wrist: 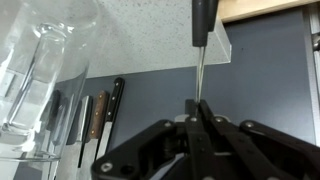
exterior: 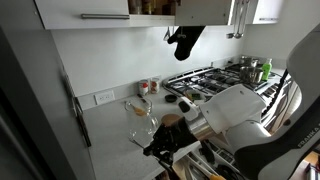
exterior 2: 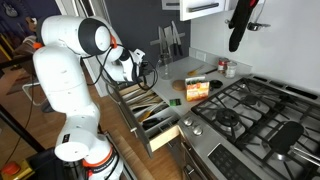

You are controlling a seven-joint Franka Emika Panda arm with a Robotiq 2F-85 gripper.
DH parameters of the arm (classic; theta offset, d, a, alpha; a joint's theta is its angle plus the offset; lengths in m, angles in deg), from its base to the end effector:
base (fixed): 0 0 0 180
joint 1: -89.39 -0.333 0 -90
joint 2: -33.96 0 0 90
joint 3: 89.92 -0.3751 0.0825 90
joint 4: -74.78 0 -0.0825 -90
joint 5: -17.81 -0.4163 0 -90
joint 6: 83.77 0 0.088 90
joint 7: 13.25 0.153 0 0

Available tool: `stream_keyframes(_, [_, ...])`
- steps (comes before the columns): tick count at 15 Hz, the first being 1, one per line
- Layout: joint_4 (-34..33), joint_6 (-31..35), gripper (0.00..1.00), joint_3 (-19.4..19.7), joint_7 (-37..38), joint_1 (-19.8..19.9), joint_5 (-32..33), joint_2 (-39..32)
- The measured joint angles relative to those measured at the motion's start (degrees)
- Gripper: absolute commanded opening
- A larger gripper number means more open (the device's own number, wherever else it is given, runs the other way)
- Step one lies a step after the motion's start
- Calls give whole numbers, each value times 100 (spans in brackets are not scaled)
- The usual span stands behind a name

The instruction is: Remove the two metal skewers from the drawer, then put them in the transparent jar

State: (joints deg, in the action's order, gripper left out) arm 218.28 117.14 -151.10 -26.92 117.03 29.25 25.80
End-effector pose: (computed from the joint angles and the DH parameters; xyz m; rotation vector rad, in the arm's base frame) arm 0.4683 0.3338 0.3762 -2.2938 -1.2227 -1.2800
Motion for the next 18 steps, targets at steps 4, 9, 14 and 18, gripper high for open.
stream_keyframes(4, [-51, 39, 1, -6, 1, 12, -2, 6])
stream_keyframes(9, [-319, 176, 1, -43, 198, 249, -19, 409])
stream_keyframes(14, [-552, 176, 1, 225, 812, 159, -198, 1044])
stream_keyframes(18, [-700, 177, 1, 1271, 1038, -843, -569, 1404])
